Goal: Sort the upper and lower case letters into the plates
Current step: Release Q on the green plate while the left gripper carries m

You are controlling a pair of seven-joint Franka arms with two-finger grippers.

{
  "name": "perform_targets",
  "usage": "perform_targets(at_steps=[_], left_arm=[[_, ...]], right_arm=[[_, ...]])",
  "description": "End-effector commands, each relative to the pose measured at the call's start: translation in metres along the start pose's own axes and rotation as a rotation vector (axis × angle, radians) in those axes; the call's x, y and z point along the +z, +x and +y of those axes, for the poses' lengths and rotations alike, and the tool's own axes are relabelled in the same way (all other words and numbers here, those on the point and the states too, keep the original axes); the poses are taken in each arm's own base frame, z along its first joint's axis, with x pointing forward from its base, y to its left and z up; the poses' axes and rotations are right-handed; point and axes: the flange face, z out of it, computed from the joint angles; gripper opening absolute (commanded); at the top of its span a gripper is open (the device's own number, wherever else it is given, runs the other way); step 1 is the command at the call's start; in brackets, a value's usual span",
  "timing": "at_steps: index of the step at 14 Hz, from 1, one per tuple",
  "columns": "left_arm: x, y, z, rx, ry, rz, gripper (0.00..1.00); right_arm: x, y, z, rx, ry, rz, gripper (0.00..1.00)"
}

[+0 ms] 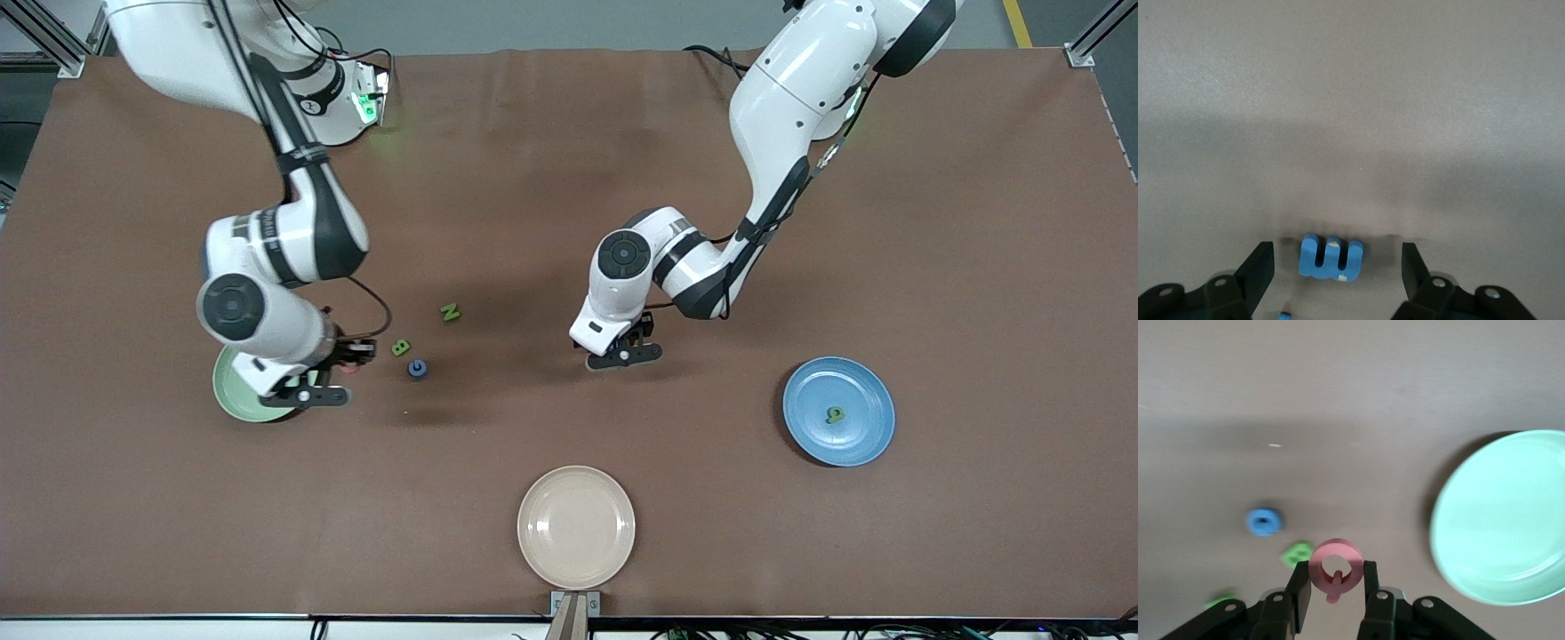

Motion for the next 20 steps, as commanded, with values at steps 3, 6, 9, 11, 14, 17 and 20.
perform_targets(at_steps=[3,6,9,11,14,17,20], left_arm=[[0.006,0.001,0.002,-0.010,0.003,-0.003,0.48],[0.012,-0.002,0.001,-0.002,0.013,-0.010,0.23],[0.001,0.015,-0.007,-0.011,0.010,0.017,0.02],[-0.021,0.041,-0.019,-0.039,0.010,0.065,0.01],[-0.052,0.105,-0.062,-0.107,0.038,0.176,0.01],[-0.072,0.154,-0.124,-0.068,0.082,0.217,0.01],[-0.076,0.194,-0.210,0.035,0.132,0.188,0.01]], right_arm=[[0.026,-0.012,0.111,-0.070,0.005,0.027,0.17],[0.052,-0.021,0.163,-0.082,0.005,0.066,0.17],[0.082,-0.021,0.185,-0.059,0.003,0.062,0.18],[0.097,-0.020,0.194,-0.044,0.000,0.072,0.19],[0.114,-0.020,0.204,-0.030,-0.002,0.072,0.21],[0.119,-0.020,0.208,-0.021,-0.002,0.078,0.27],[0.110,-0.020,0.208,-0.018,0.000,0.075,1.00]])
